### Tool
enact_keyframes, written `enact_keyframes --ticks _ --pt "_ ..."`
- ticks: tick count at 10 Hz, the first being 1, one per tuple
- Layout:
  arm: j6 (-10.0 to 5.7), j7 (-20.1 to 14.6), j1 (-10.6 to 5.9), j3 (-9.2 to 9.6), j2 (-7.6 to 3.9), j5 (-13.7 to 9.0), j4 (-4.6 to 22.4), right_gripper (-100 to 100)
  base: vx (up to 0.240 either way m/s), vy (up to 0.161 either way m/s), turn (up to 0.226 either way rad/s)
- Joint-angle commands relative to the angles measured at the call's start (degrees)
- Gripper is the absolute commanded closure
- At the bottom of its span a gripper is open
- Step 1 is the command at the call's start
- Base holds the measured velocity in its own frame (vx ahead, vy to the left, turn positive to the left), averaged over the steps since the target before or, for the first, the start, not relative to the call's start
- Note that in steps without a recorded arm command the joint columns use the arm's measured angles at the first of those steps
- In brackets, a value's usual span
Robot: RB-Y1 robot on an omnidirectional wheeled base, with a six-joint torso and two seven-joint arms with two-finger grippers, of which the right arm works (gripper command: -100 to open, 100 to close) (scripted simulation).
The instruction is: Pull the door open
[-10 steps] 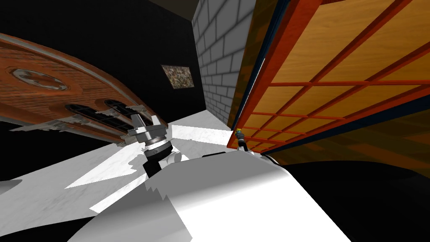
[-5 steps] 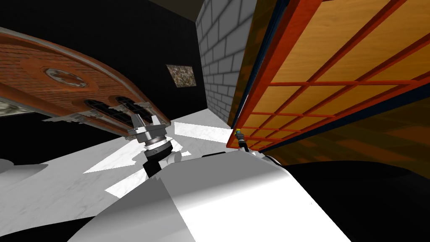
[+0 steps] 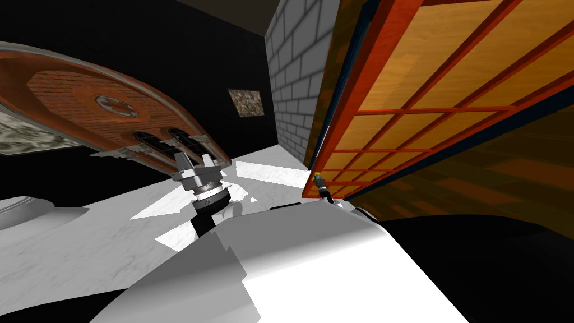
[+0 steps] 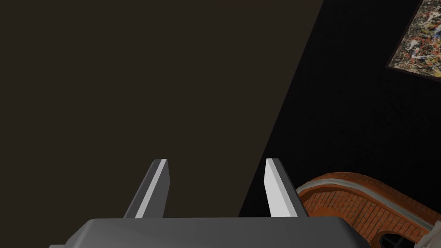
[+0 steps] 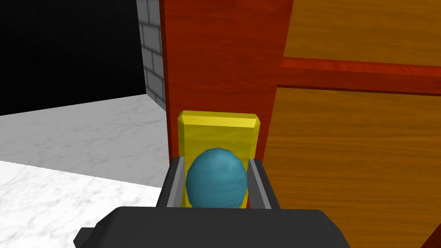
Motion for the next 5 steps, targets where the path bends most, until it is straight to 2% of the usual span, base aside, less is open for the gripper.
enact_keyframes --ticks 1,5 --pt "-0.67 -0.96 0.48 0.97 -0.65 0.5 -0.22 100 -0.114 -0.027 0.05" --pt "-2.15 -3.07 1.54 3.11 -2.09 1.6 -0.7 100 -0.173 -0.035 0.062"
